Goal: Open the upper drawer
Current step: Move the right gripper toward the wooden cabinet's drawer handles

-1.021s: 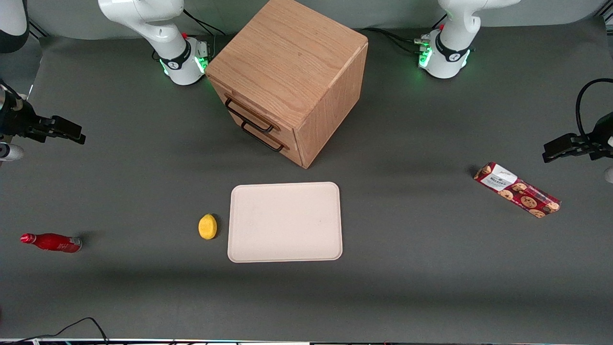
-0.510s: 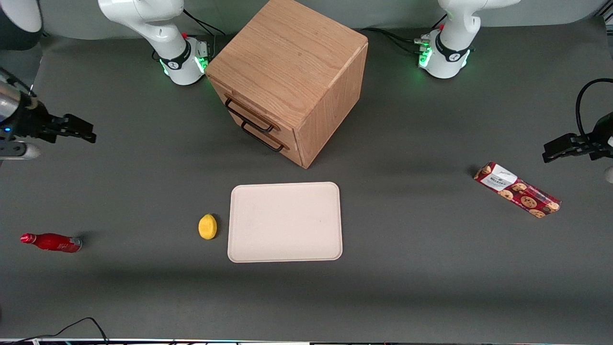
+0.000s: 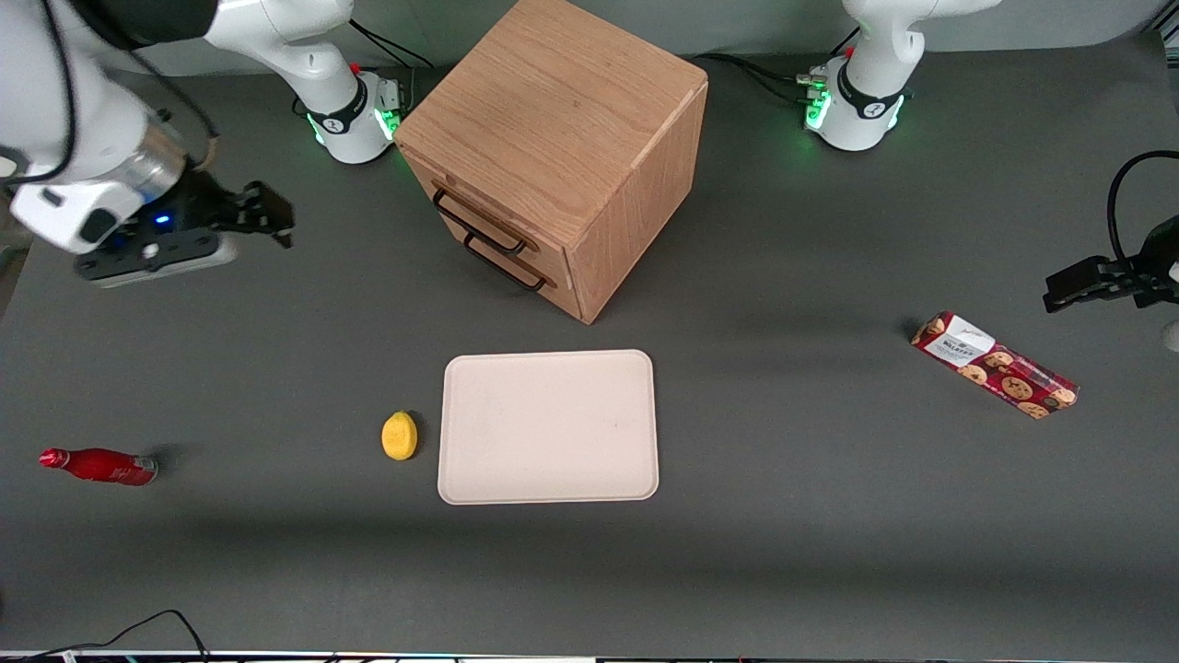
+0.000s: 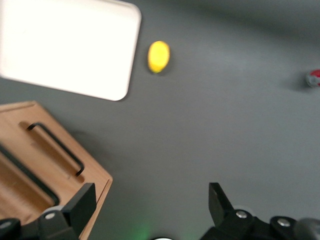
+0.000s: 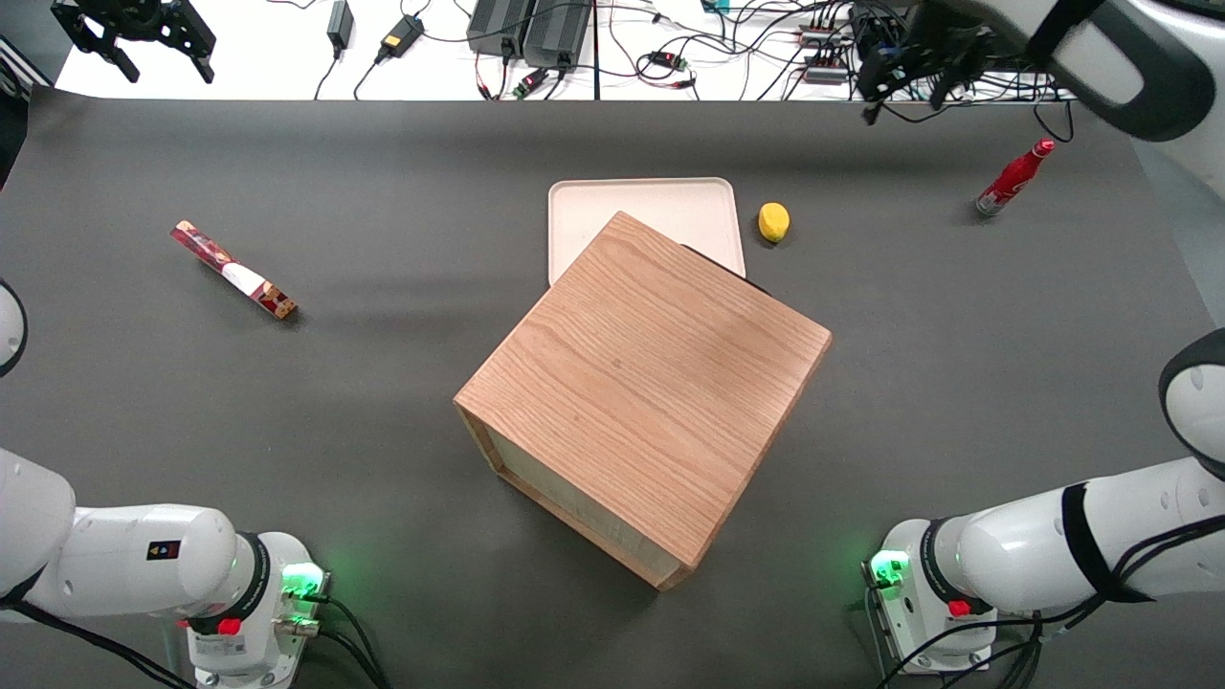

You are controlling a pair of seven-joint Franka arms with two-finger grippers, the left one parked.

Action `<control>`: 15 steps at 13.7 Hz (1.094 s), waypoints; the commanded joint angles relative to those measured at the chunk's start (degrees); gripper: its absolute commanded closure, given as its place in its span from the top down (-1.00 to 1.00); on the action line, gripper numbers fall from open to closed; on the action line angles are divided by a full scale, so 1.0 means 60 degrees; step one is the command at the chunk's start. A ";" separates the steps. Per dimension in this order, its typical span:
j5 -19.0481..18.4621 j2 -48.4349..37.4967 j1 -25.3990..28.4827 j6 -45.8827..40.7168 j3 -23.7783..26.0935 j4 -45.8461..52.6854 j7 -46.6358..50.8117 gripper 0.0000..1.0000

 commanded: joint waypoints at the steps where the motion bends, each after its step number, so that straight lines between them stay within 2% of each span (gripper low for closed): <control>1: -0.0103 0.0067 0.1234 -0.0273 -0.0171 0.0372 0.0192 1.00; 4: -0.0059 0.0272 0.2552 -0.0273 -0.0814 0.0739 0.0265 1.00; 5: -0.0016 0.0287 0.2745 -0.0273 -0.0859 0.0798 0.0265 1.00; 6: 0.0202 0.0287 0.2746 -0.0273 -0.0845 0.0798 0.0207 1.00; 9: 0.1403 0.0302 0.2644 -0.0185 -0.0889 0.0463 -0.0536 1.00; 13: 0.2092 0.0419 0.2600 0.0734 -0.0904 -0.0472 -0.1577 1.00; 15: 0.2167 0.0463 0.2585 0.1293 -0.0904 -0.1089 -0.1961 1.00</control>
